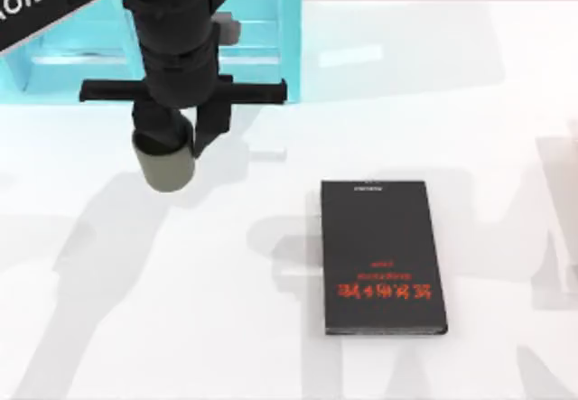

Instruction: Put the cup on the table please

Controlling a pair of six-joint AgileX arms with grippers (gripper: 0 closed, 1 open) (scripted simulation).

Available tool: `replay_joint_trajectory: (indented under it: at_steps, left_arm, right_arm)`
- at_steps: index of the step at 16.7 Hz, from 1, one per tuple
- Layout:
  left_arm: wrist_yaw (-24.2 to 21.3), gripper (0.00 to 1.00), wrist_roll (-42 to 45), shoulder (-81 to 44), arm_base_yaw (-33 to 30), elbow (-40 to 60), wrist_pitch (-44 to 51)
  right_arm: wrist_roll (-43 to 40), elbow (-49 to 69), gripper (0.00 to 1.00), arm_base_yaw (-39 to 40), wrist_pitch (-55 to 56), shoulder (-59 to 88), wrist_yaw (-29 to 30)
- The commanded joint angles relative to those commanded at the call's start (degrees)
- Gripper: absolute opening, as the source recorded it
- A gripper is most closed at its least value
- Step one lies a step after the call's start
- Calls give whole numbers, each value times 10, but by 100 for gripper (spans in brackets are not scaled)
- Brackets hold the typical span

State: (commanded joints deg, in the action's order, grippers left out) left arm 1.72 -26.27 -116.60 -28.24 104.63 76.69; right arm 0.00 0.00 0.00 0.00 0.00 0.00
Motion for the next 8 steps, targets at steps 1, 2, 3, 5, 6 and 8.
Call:
replay_joint_trajectory:
  at_steps: [1,2,3,5,6,8]
  left_arm:
    - [-7,0,11,12,13,-13,-1]
    - [-12,0,17,19,21,-20,-1]
    - [-13,0,17,20,22,-22,-1]
    - [-13,0,17,20,22,-22,-1]
    - [-11,0,18,17,20,-20,-1]
    - [-10,0,21,16,19,-30,-10]
  right_arm:
    - [0,0,100,0,0,0,0]
    - [0,0,100,0,0,0,0]
    - [0,0,100,0,0,0,0]
    - [0,0,100,0,0,0,0]
    - [0,0,100,0,0,0,0]
    - [0,0,100,0,0,0,0]
